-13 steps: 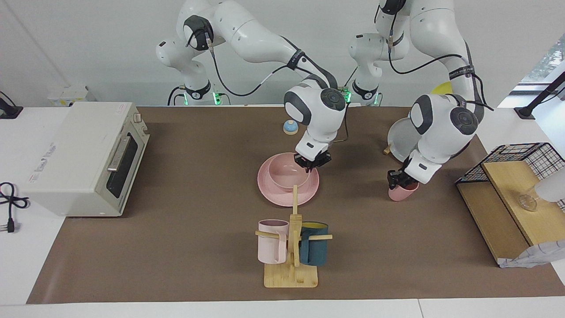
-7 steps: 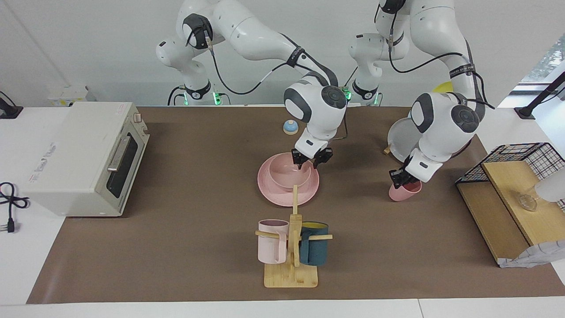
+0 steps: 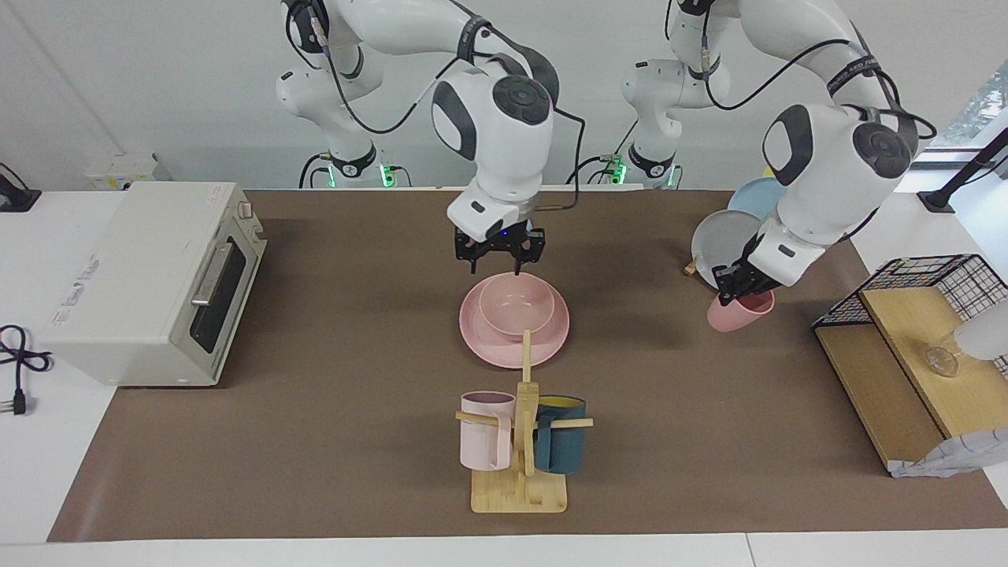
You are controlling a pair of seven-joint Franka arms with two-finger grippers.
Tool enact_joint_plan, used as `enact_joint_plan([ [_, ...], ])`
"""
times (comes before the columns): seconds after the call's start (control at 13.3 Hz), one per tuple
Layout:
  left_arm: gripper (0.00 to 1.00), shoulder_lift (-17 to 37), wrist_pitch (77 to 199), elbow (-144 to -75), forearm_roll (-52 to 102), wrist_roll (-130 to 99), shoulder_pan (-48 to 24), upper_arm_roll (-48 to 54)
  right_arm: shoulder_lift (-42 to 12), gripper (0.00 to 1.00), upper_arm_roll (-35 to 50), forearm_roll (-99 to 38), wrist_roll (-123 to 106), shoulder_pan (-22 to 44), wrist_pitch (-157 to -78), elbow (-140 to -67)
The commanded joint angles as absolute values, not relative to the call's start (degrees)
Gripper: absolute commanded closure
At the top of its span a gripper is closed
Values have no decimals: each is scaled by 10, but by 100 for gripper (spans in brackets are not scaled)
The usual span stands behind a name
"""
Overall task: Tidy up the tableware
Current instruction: 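Release the bowl and withdraw the right gripper while the left gripper lifts the cup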
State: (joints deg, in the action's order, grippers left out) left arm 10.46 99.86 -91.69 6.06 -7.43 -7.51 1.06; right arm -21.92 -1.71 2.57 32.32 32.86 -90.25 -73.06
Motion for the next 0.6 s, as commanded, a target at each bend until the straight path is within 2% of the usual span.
enact_joint_plan([
  [0.0,100,95,964,-881,69,-174,-140,8,-157,17,-10,18,252,254,-855,-754],
  [0.15,100,98,967,-864,70,-259,-199,9,-135,16,-10,18,191,193,-825,-756],
  [0.3,100,99,976,-863,72,-331,-248,11,-118,8,-9,18,120,114,-806,-758],
  [0.45,100,108,1006,-863,73,-404,-306,11,-97,0,-10,18,89,71,-799,-794],
  [0.53,100,119,1019,-863,73,-428,-329,11,-74,0,-10,18,88,56,-801,-828],
])
